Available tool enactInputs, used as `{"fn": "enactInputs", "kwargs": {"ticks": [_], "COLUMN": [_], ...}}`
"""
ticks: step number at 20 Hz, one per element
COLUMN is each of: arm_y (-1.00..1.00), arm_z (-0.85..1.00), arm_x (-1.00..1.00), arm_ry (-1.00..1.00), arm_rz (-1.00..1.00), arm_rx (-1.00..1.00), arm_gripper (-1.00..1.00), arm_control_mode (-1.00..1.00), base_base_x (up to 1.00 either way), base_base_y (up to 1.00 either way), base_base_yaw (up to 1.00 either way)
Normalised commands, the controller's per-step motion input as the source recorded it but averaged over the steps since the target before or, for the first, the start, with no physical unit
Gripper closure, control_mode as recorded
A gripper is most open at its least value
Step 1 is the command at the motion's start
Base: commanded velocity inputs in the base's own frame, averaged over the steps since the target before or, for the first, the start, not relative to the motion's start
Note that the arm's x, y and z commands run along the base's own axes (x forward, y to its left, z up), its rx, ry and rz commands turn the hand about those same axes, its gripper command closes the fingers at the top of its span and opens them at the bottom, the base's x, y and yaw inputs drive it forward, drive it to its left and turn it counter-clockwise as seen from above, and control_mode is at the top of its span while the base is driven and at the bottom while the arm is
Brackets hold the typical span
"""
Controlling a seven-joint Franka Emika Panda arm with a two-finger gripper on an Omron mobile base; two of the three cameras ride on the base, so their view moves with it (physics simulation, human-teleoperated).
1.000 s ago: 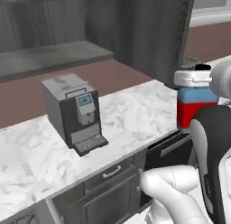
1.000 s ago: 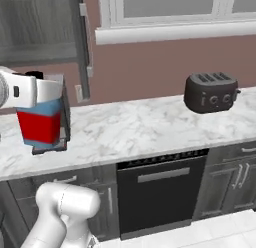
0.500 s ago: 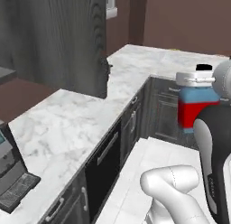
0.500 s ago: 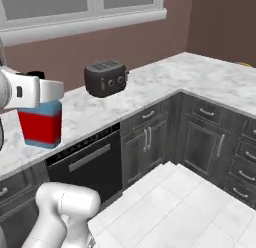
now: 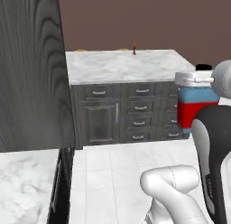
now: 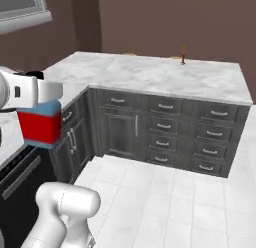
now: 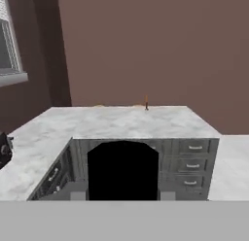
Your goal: Get the candle and the liquor from the cabinet and move them to the dining counter.
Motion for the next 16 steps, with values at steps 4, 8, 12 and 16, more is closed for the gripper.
{"fn": "enactInputs", "kwargs": {"ticks": [4,8,12,16], "arm_y": [0.00,0.00,0.00,0.00], "arm_z": [0.00,0.00,0.00,0.00], "arm_x": [0.00,0.00,0.00,0.00], "arm_ry": [0.00,0.00,0.00,0.00], "arm_rz": [0.00,0.00,0.00,0.00], "arm_rx": [0.00,0.00,0.00,0.00], "arm_gripper": [1.00,1.00,1.00,1.00], "arm_control_mode": [1.00,1.00,1.00,1.00], "base_base_x": [0.56,0.87,1.00,1.00], "base_base_y": [0.29,0.04,0.00,0.00], "base_base_yaw": [-0.74,-0.59,-0.47,-0.37]}}
